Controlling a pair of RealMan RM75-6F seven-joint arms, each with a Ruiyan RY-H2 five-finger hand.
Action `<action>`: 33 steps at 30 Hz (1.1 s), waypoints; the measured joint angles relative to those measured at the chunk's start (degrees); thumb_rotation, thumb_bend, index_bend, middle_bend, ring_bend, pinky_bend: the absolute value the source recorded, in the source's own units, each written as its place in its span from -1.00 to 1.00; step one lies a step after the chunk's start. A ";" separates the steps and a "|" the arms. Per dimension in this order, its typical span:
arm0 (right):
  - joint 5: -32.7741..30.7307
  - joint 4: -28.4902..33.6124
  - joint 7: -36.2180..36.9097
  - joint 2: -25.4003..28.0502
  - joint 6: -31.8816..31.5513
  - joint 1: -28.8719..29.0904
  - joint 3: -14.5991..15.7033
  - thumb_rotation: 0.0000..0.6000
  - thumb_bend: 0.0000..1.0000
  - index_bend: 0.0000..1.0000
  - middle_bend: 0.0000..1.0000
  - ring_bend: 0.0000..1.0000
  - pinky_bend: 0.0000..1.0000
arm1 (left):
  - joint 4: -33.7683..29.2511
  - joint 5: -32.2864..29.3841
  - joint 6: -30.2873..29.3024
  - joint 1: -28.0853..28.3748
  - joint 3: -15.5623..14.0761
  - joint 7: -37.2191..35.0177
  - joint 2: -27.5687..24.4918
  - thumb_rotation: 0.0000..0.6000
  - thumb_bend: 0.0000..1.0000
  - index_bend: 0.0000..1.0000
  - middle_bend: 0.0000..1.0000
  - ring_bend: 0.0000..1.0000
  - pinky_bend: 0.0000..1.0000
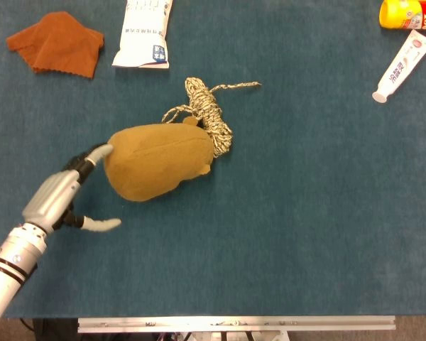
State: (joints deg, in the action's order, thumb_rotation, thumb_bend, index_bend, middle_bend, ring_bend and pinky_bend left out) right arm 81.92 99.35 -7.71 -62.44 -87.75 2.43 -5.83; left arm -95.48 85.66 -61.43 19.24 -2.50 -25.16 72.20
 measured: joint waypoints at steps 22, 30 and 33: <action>-0.31 0.14 -0.01 -0.15 0.45 -0.09 0.09 1.00 -0.41 -0.68 -0.47 -0.86 -0.71 | 0.32 2.83 1.34 1.67 -1.66 -0.50 2.26 0.76 -0.91 -1.00 -1.00 -1.00 -1.00; -0.48 -0.26 0.53 -0.16 0.36 -0.26 0.00 1.00 -0.41 -0.68 -0.47 -0.86 -0.71 | -0.39 1.39 -2.28 1.39 0.91 -1.67 0.69 0.77 -0.91 -1.00 -1.00 -1.00 -1.00; -0.57 -0.37 0.61 -0.21 0.44 -0.27 -0.01 1.00 -0.41 -0.68 -0.47 -0.86 -0.71 | -0.41 0.82 -2.40 1.39 1.17 -1.89 0.44 0.77 -0.91 -1.00 -1.00 -1.00 -1.00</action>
State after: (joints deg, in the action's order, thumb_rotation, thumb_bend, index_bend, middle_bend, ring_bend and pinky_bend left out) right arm 81.35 98.98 -7.10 -62.64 -87.31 2.16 -5.83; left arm -95.89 86.48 -63.83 20.63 -1.33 -27.06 72.64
